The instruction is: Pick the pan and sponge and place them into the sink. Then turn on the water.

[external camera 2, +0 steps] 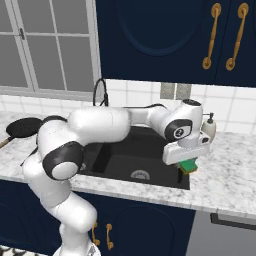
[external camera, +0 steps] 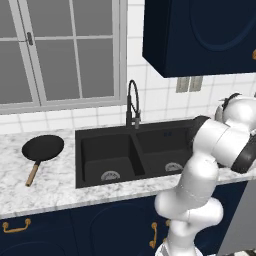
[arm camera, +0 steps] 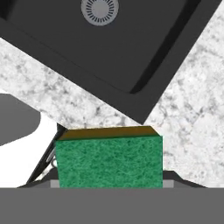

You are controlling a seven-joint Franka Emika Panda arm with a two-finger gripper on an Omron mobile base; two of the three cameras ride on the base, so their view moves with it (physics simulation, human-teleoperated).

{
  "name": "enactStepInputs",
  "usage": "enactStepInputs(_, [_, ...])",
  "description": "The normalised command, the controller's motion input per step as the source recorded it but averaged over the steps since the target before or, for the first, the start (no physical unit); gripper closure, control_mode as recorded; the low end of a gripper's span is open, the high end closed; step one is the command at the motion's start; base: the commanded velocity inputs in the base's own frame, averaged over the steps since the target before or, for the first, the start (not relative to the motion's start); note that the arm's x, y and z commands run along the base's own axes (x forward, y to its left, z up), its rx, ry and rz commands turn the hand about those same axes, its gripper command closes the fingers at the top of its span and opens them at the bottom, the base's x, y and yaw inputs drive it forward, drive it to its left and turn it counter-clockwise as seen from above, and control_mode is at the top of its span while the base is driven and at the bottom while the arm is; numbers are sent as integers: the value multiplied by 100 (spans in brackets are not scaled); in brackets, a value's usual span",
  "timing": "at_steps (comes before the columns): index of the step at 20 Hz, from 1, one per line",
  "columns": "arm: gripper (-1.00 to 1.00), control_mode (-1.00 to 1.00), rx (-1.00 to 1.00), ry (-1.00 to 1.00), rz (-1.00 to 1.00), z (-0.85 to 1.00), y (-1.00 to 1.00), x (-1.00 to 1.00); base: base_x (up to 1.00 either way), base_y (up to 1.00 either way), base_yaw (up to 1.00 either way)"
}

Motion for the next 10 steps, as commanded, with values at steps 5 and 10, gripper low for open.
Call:
enactStepInputs(5, [100,-100,-1,-2,-1,60,100,-21,0,0,0])
enactStepInputs(10, [100,-100,0,-2,0,42,100,-20,0,0,0])
